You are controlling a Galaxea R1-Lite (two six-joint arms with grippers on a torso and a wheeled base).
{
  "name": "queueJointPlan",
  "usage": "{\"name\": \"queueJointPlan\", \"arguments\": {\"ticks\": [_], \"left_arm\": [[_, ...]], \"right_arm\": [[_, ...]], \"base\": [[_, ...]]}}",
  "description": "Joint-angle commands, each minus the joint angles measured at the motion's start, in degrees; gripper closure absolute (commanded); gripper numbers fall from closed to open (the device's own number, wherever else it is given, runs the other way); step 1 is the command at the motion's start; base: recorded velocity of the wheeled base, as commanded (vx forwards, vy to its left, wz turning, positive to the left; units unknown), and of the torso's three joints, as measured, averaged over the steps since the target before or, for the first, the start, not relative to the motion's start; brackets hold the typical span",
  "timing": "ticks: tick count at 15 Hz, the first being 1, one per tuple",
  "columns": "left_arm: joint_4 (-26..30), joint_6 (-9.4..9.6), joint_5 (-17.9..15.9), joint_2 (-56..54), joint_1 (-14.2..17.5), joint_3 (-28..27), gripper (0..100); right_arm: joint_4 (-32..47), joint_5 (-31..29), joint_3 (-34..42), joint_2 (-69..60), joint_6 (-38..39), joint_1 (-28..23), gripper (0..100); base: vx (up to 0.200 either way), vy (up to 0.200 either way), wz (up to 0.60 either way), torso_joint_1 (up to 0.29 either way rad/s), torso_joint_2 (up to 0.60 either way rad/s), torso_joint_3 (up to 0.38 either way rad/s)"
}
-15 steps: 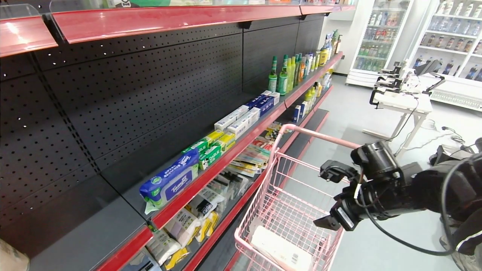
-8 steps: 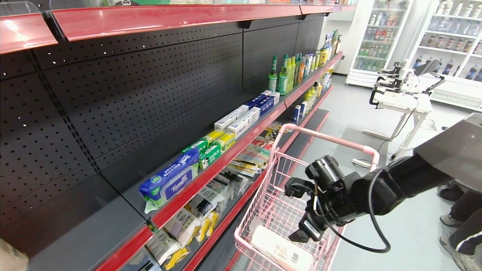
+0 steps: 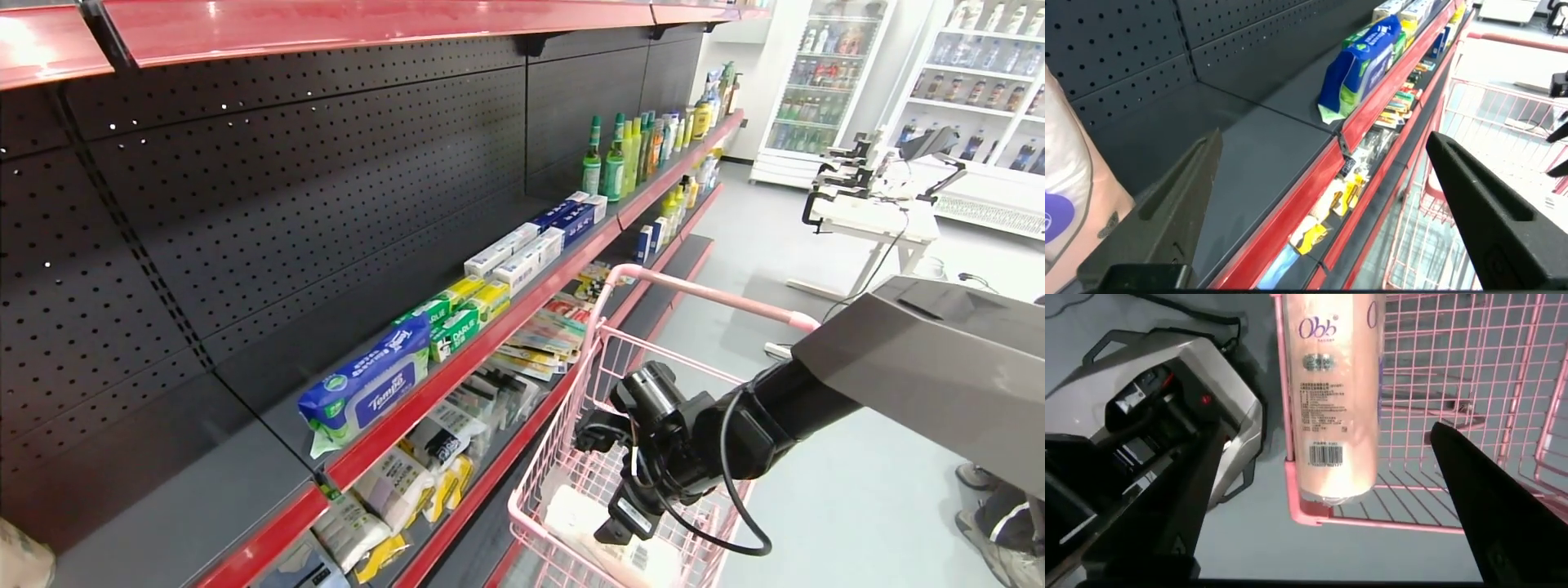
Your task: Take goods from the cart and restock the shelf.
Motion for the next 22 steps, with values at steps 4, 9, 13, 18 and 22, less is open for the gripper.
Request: {"name": "queueJointPlan", "arguments": {"ticks": [4, 9, 13, 18, 22], "left_arm": [[0.0, 0.0, 0.01, 0.09, -0.02, 0.0, 0], [0.0, 0.0, 0.01, 0.0, -0.02, 0.0, 0], [0.0, 0.0, 0.01, 0.09, -0.02, 0.0, 0], [0.0, 0.0, 0.01, 0.09, -0.02, 0.0, 0], [0.0, 0.0, 0.01, 0.09, -0.02, 0.0, 0]], "right_arm": [[0.07, -0.01, -2.45, 3.62, -0.1, 0.06, 0], [0.16, -0.1, -4.03, 5.29, -0.1, 1.2, 0], [0.16, -0.1, -4.64, 6.61, -0.1, 1.56, 0], [0.07, -0.45, -5.61, 7.23, -0.45, 1.12, 0], [0.16, -1.15, -7.46, 8.81, -0.62, 0.5, 0]], "base": [[0.0, 0.0, 0.0, -0.079, 0.18, 0.095], [0.0, 0.0, 0.0, -0.087, 0.2, 0.111], [0.0, 0.0, 0.0, -0.104, 0.23, 0.124], [0.0, 0.0, 0.0, -0.138, 0.32, 0.174], [0.0, 0.0, 0.0, -0.023, 0.06, 0.029]]}}
